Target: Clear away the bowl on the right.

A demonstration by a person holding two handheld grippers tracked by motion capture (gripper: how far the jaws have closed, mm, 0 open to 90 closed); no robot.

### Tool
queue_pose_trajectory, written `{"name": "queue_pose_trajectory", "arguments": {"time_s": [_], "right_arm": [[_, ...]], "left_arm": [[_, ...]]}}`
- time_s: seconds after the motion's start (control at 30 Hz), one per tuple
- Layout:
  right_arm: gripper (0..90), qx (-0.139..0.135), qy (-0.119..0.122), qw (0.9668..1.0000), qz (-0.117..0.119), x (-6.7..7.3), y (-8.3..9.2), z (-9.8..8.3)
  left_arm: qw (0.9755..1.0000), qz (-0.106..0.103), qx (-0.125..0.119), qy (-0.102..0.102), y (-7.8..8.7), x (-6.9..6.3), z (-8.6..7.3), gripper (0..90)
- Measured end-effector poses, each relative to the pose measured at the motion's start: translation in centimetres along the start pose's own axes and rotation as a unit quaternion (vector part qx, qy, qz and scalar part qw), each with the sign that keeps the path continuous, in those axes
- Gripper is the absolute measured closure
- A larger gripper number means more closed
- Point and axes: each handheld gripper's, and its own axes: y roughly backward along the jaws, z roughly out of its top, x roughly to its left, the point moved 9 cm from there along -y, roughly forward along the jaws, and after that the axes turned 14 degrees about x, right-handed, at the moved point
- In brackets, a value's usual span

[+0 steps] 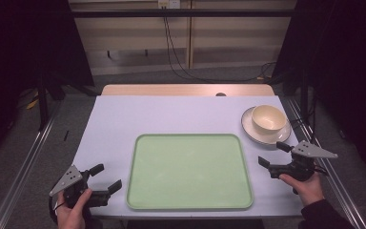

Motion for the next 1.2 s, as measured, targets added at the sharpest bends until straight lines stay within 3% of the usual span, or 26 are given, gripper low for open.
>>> {"name": "queue_pose_trajectory", "arguments": {"time_s": [0.37,0.47,0.7,0.93,0.97,1.2], "right_arm": [[5.2,0.025,-0.007,0.9991,0.033,0.2,-0.4,-0.3],[9.8,0.034,-0.005,0.9983,0.047,0.5,-0.5,-0.5],[14.9,0.021,-0.004,0.9982,0.057,0.6,-0.1,-0.1],[13.5,0.011,0.000,0.9982,0.059,0.5,0.4,0.5],[13.8,0.036,-0.006,0.9974,0.062,0.3,0.4,0.3],[14.1,0.054,-0.009,0.9966,0.062,-0.2,0.5,0.4]], "left_arm": [[1.0000,0.000,0.002,-0.001,0.0,0.0,0.0,1.5],[1.0000,0.000,0.000,0.000,0.0,0.0,0.0,1.5],[1.0000,0.001,0.006,-0.005,0.0,0.1,-0.1,1.5],[1.0000,0.004,0.002,-0.001,-0.1,0.0,0.0,1.5],[1.0000,0.000,0.003,-0.001,-0.1,0.0,0.0,1.5],[1.0000,0.001,0.004,-0.001,-0.1,0.0,0.0,1.4]]}}
